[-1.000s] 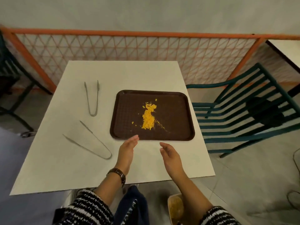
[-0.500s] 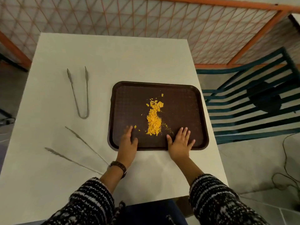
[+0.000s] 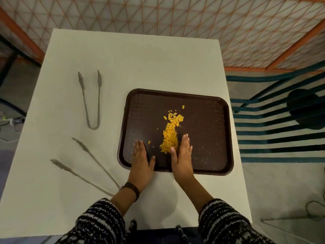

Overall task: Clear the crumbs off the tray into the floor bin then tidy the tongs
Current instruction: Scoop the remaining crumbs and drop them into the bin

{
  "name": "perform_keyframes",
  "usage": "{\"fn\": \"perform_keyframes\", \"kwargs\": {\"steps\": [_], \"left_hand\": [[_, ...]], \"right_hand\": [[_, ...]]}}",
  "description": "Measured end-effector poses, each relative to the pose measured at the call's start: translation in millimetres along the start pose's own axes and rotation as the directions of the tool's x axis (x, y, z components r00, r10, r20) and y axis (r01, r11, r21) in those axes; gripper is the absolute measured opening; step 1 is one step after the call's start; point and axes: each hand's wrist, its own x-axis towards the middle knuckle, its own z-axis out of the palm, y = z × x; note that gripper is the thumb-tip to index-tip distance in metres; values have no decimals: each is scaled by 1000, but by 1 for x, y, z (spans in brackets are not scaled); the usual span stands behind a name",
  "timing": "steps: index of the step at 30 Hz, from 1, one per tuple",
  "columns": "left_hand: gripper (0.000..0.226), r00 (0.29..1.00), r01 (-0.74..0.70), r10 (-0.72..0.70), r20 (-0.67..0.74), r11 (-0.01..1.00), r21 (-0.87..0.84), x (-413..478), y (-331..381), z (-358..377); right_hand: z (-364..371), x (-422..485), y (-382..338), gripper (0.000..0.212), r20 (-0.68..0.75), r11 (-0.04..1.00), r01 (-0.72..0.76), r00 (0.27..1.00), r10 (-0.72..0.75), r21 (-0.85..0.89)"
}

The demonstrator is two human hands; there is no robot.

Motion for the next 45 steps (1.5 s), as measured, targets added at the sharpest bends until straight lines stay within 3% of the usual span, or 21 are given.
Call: {"fn": "perform_keyframes", "kwargs": {"steps": [2,6,11,16,22,28,31,33,34,37,40,43,45], "left_hand": [[75,999,5,-3,-46,999,33,8,10,2],[79,995,15,1,-95,986,164,26,28,16],[85,995,-94,100,-18,973,211,32,51,47],[85,980,-198,191,64,969,150,32,59,56],[105,974,-215,196,113,957,193,28,41,35],[118,969,-228,197,152,946,232,25,21,17],[119,967,-232,197,163,943,237,26,16,11],[119,966,-236,199,165,941,243,30,16,8],[119,965,-241,206,162,941,238,33,17,6],[115,962,-250,225,155,952,175,43,24,-1],[95,961,-274,266,80,956,108,64,27,-4],[78,976,-217,213,38,967,134,88,35,-6],[75,966,-260,254,57,945,197,97,42,-4]], "right_hand": [[-18,-3,15,85,-5,999,6,1000,-6,-43],[-51,9,42,67,-1,991,-32,999,32,-133],[-73,50,59,60,1,979,-19,1000,19,-205],[-76,110,49,61,71,979,107,993,-96,-176],[-52,172,23,61,157,939,261,961,-229,-225],[-30,161,8,58,412,839,537,787,-459,-91],[-32,141,11,54,535,822,569,683,-497,36],[-35,127,13,53,551,856,501,681,-482,129],[-38,122,14,55,527,882,442,716,-458,166],[-47,107,14,63,315,932,266,887,-337,248],[-50,87,18,56,88,963,97,988,-123,252],[-37,60,19,52,-4,954,-129,991,135,270],[-25,47,15,57,-24,943,-206,975,220,263]]}}
